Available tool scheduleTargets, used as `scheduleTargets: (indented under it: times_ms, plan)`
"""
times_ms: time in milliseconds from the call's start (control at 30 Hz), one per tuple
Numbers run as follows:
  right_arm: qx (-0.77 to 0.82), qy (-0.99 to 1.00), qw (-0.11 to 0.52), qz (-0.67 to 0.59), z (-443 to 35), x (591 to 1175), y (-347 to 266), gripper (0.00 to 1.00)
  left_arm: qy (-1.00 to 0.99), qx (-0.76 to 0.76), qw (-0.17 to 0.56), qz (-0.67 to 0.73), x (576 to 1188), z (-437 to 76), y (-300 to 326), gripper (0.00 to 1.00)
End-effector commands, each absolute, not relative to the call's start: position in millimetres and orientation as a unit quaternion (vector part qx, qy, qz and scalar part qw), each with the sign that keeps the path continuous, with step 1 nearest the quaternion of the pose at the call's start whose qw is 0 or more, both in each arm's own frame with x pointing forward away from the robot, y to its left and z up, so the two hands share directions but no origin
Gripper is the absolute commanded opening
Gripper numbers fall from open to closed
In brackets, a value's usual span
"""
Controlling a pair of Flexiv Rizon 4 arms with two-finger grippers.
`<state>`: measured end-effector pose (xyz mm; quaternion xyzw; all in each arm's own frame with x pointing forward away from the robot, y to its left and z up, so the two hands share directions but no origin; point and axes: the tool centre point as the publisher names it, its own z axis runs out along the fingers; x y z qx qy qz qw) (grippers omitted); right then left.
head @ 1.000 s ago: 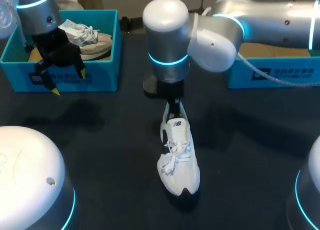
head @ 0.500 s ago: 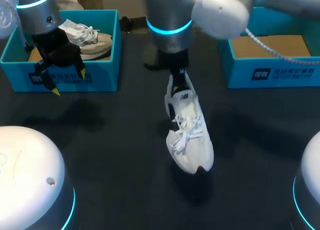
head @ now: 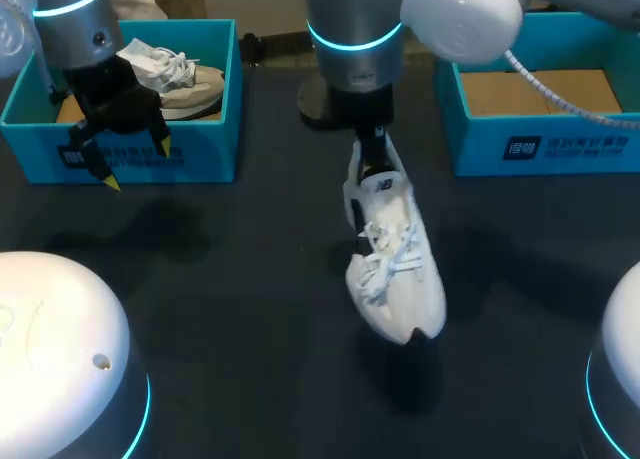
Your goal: Take the shoe out of the shoebox, open the shoe tongue, remove and reinsert the insole, then place the shoe into the shoebox
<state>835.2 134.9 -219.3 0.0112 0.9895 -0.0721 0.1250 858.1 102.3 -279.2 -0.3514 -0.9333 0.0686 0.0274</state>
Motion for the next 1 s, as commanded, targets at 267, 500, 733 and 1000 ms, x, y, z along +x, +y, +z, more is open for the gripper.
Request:
scheduleTargets:
  times_ms: [267,500,733,1000]
  plan:
    - [-0.04,0.981,0.165,-0.095,-148,889,77,0.0,-0.933,-0.352,0.028,0.067,858,-279,103,1.0]
    - [-0.034,0.982,0.161,-0.096,-123,931,35,0.0,-0.933,-0.352,0.028,0.067,858,-279,103,1.0]
    - [-0.047,0.97,0.229,-0.074,-94,957,8,0.0,-0.933,-0.352,0.028,0.067,858,-279,103,1.0]
    - [-0.047,0.97,0.229,-0.074,-94,957,8,0.0,-0.933,-0.352,0.028,0.067,858,-279,103,1.0]
